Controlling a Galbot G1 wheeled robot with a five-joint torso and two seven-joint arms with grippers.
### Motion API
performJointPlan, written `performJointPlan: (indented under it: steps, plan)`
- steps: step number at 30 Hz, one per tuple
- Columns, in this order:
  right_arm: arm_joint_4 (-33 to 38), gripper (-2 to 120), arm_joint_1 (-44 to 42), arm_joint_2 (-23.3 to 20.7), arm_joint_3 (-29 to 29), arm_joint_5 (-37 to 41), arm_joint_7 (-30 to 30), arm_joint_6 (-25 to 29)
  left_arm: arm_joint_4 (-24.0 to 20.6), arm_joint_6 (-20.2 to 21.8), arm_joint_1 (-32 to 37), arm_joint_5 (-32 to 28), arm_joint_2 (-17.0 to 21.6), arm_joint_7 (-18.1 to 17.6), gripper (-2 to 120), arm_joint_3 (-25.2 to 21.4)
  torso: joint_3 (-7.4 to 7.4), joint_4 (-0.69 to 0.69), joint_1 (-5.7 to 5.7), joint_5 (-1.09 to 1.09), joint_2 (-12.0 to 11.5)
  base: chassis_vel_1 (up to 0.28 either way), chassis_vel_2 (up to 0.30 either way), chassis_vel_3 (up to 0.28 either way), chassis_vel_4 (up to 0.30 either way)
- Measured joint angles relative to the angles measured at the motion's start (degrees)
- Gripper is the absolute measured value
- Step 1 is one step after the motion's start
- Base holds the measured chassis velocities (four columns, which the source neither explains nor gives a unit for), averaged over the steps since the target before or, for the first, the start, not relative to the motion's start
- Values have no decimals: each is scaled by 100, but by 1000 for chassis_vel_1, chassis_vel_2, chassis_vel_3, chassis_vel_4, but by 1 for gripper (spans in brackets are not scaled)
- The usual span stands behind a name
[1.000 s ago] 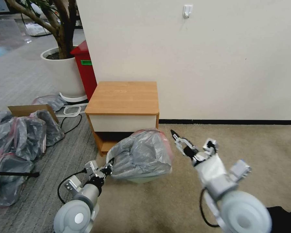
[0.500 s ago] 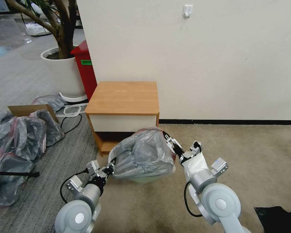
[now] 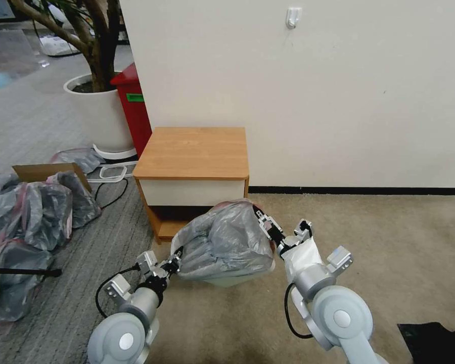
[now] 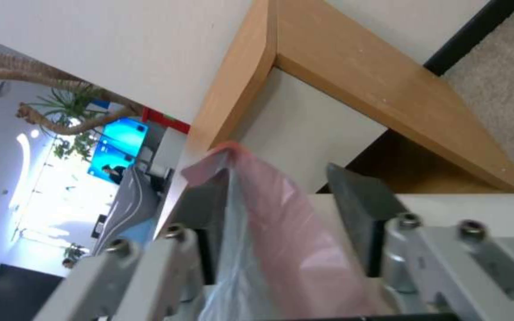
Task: Pick up the garbage bag from the table and place it over the trash can.
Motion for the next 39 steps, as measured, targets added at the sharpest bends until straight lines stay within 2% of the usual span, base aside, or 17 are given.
performJointPlan:
  steps: [1,3,5,7,9,11,12,26,39]
  plan:
    - [3,41,-2,1,2,0,-1,2,-1,1,3,8,-5,3,8,4,0,0,0,0,0,0,0,0,0]
    - [22,28,-7,2,1,-2,-5,4,-1,2,13,49,-32,9,8,20,0,0,0,0,0,0,0,0,0]
    - [23,26,-7,3,2,-2,-6,4,-1,2,15,55,-37,9,8,23,0,0,0,0,0,0,0,0,0]
    - [25,15,-9,4,5,-2,-8,4,-4,2,27,72,-45,13,8,26,0,0,0,0,0,0,0,0,0]
    - [25,13,-9,4,6,-3,-9,5,-5,2,28,73,-45,14,8,26,0,0,0,0,0,0,0,0,0]
    - [25,2,-3,4,8,-4,-12,17,-8,2,31,74,-45,22,8,23,0,0,0,0,0,0,0,0,0]
    - [25,0,2,5,6,-4,-13,22,-8,2,31,75,-45,23,8,23,0,0,0,0,0,0,0,0,0]
    - [-56,0,109,18,-5,-20,-21,58,8,34,41,72,-42,153,8,41,0,0,0,0,0,0,0,0,0]
    - [-515,0,542,-254,32,-330,216,-106,-155,97,250,54,-9,354,8,-3,0,0,0,0,0,0,0,0,0]
